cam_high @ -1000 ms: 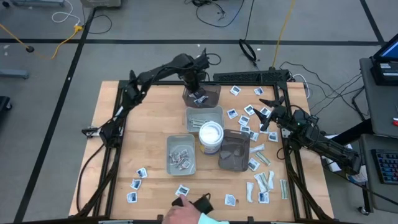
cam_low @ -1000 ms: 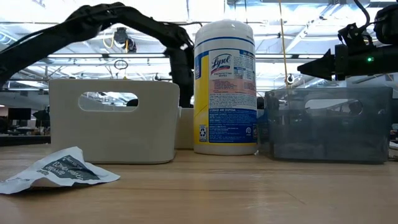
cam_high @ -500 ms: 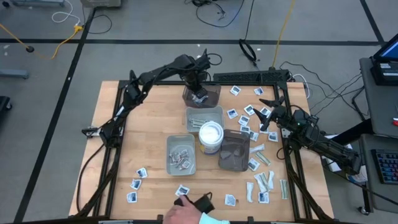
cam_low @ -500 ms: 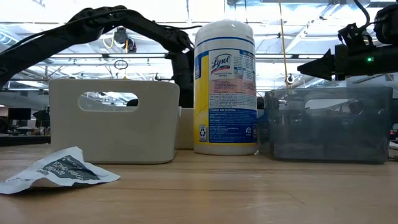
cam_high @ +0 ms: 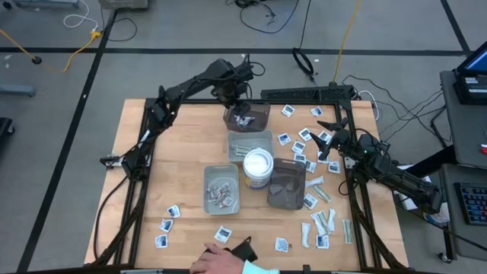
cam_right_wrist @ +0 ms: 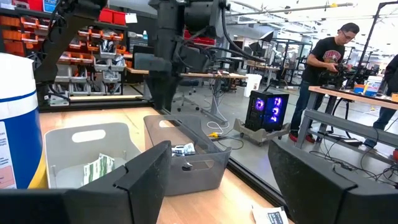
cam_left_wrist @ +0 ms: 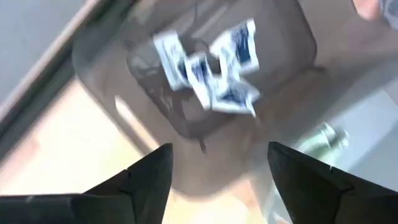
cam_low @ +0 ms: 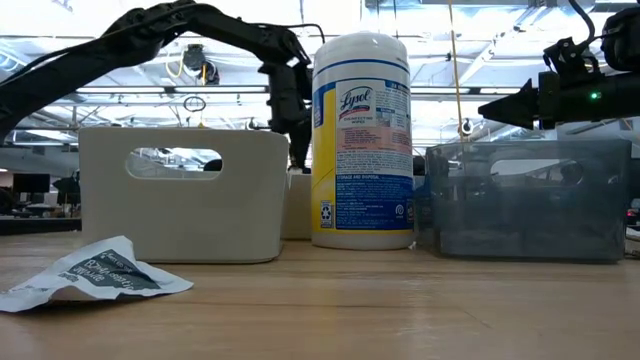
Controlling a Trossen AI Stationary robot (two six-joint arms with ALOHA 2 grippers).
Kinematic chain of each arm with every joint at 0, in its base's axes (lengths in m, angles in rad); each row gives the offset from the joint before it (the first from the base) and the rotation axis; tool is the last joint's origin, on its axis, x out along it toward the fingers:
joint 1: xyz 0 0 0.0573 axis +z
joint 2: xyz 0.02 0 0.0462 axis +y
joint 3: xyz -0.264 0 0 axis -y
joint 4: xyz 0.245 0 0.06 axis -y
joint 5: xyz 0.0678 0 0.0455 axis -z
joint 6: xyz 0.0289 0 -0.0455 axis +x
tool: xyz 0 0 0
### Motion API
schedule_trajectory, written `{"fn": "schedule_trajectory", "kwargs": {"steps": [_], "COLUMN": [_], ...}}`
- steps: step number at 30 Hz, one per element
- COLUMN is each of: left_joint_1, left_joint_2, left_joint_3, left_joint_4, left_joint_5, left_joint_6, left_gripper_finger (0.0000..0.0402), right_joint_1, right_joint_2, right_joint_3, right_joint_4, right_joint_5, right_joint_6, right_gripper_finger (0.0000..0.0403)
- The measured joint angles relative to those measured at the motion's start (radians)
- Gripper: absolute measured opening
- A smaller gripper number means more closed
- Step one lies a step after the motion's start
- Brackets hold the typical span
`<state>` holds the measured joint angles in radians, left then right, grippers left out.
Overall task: Pick & Place First Aid Supplies
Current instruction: Put the alcohol pad into the top transparent black bin
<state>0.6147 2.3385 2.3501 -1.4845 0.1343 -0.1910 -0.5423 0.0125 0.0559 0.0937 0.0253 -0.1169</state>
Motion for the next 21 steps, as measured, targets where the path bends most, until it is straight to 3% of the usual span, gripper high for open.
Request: {"fn": "schedule_trajectory", "kwargs": {"steps": [8, 12, 21], "left_joint_1": [-0.019, -0.056, -0.141], "left_joint_2": [-0.034, -0.076, -0.325], "left_joint_3": [0.000, -0.039, -0.454], "left_joint_4": [-0.090, -0.069, 0.059], "left_joint_5": [-0.003, 0.050, 0.047], "left_joint_6": [-0.117, -0.181, -0.283], "left_gripper_finger": [0.0257, 0.0245, 0.0232], "right_joint_1": [0.000, 0.000, 0.000], "right_joint_2": [0.000, 0.000, 0.000], "right_joint_3": [0.000, 0.000, 0.000], "right_joint_4": [0.000, 0.000, 0.000], "right_joint_5": [0.000, 0.000, 0.000], "right_joint_6": [0.000, 0.000, 0.000], "right_gripper_finger": [0.0263, 0.0263, 0.0263]}}
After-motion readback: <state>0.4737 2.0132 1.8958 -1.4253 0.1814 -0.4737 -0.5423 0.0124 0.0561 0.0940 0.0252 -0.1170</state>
